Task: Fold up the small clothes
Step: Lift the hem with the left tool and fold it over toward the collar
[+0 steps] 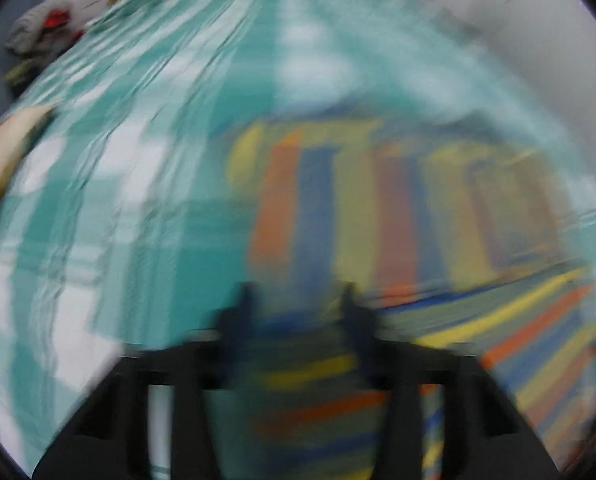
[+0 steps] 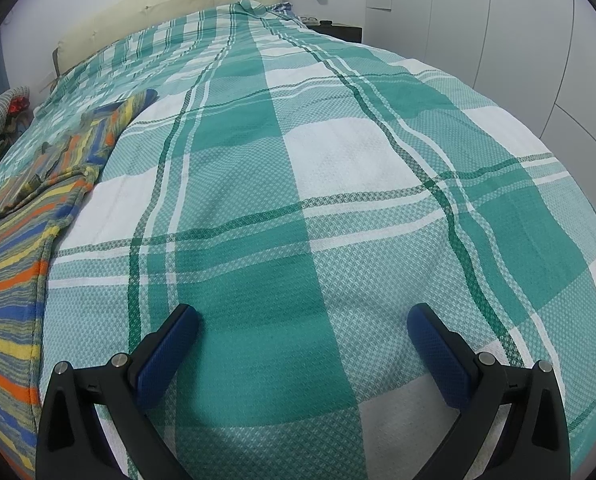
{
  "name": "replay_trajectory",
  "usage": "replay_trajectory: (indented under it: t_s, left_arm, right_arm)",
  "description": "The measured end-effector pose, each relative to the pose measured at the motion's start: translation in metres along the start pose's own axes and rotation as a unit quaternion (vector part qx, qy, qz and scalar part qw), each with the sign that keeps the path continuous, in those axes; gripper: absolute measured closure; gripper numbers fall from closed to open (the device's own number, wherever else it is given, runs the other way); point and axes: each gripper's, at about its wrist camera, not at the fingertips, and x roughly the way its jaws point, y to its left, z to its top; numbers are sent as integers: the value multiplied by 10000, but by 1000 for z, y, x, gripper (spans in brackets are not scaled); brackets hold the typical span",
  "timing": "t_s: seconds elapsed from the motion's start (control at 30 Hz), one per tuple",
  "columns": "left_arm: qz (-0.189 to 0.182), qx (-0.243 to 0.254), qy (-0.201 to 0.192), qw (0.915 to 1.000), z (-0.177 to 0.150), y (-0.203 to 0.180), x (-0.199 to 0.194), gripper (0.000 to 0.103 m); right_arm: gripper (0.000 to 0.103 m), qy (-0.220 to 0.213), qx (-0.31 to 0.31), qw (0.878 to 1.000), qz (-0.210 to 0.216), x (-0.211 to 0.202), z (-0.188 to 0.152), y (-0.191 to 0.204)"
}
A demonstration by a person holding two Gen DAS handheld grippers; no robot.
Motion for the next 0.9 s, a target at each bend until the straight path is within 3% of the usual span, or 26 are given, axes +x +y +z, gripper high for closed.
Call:
replay_trajectory:
  t_s: [0.07, 0.17, 0.23, 0.3, 0.37, 0.4, 0.43, 0.47, 0.6, 0.77, 0.87, 0.9]
  left_arm:
    - [-533, -648, -57, 9965, -6, 27, 2, 80]
    - [-796, -1113, -217, 9904, -11, 42, -15, 70]
    - [-1138, -1312, -427, 9839, -13, 50, -27, 44]
    - [-1522, -1369, -451, 9778, -11, 54, -30, 31]
    - [-1849, -1243, -146, 9748, -11, 46, -19, 31]
    - [-1823, -1100, -19, 9771, -13, 40, -14, 46]
    - [-1455, -802, 114, 9860, -14, 30, -8, 91]
    - [-871, -493, 206, 9948, -17, 23, -3, 96]
    - [-839, -925, -18, 9922, -25, 35, -10, 97]
    - [-815, -777, -69, 9936, -32, 30, -9, 89]
    - [-933, -855, -46, 9920, -38, 36, -19, 63]
    - [-873, -837, -75, 9926, -42, 38, -23, 48]
  right_arm:
    - [0, -8, -1, 10000, 2, 0, 0, 0]
    - [0, -20, 1, 10000, 13, 0, 0, -1]
    - [0, -16, -2, 10000, 10, 1, 0, -1]
    - [0, -12, -8, 10000, 3, 1, 1, -1]
    - [0, -15, -6, 10000, 5, 1, 1, -1]
    - [0, -14, -5, 10000, 7, 1, 1, -1]
    - [0, -16, -4, 10000, 8, 1, 1, -1]
    - [0, -13, -9, 10000, 2, 1, 1, -1]
    - [0, -14, -9, 10000, 9, 1, 1, -1]
    - [0, -12, -9, 10000, 4, 1, 1, -1]
    - [0, -17, -8, 10000, 7, 1, 1, -1]
    - [0, -17, -10, 10000, 7, 1, 1, -1]
